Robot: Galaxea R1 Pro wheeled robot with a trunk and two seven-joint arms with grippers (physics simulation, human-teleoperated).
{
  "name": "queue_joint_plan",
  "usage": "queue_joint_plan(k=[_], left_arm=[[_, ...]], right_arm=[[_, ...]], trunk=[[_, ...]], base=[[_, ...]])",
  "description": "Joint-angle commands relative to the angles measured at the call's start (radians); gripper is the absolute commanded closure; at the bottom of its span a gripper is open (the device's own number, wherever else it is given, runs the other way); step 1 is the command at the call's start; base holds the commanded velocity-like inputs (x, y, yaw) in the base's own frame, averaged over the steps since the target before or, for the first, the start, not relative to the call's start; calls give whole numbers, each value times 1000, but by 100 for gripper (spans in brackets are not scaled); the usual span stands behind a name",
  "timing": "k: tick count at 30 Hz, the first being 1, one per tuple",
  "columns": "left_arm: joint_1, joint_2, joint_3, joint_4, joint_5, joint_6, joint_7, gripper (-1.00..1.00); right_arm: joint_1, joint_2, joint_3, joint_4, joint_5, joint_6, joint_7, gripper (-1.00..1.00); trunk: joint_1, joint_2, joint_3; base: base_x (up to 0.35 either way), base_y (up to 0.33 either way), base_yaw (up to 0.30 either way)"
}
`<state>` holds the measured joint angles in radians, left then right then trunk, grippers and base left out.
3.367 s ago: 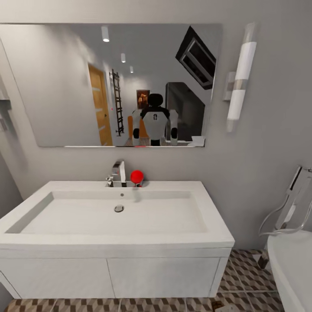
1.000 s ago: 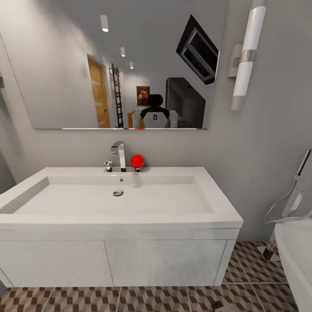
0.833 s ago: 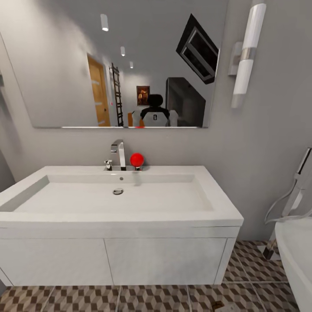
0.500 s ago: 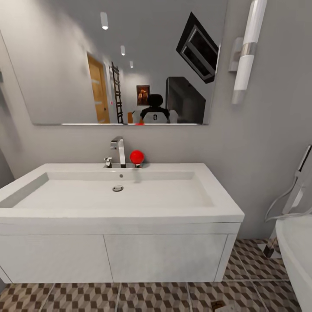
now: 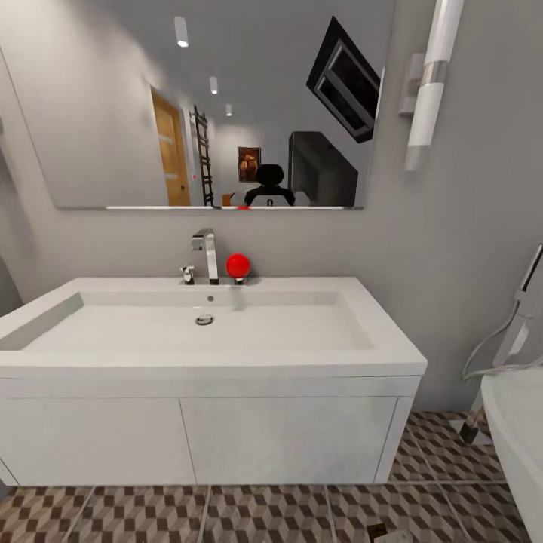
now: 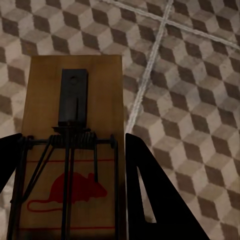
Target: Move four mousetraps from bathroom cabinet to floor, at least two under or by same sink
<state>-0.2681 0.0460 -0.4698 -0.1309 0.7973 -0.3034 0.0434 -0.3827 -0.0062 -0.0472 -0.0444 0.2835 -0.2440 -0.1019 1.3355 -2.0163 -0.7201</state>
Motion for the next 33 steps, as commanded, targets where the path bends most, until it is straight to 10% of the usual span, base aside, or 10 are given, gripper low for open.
queue_joint_plan(k=[1, 33], left_arm=[[0, 0, -9, -1, 2, -2, 7, 100], [0, 0, -10, -1, 0, -3, 7, 100]], right_arm=[[-1, 0, -5, 1, 10, -3, -4, 100], [-1, 0, -5, 1, 9, -3, -4, 100]], trunk=[[4, -8, -4], [126, -232, -104]], base=[[0, 0, 0], [0, 0, 0]])
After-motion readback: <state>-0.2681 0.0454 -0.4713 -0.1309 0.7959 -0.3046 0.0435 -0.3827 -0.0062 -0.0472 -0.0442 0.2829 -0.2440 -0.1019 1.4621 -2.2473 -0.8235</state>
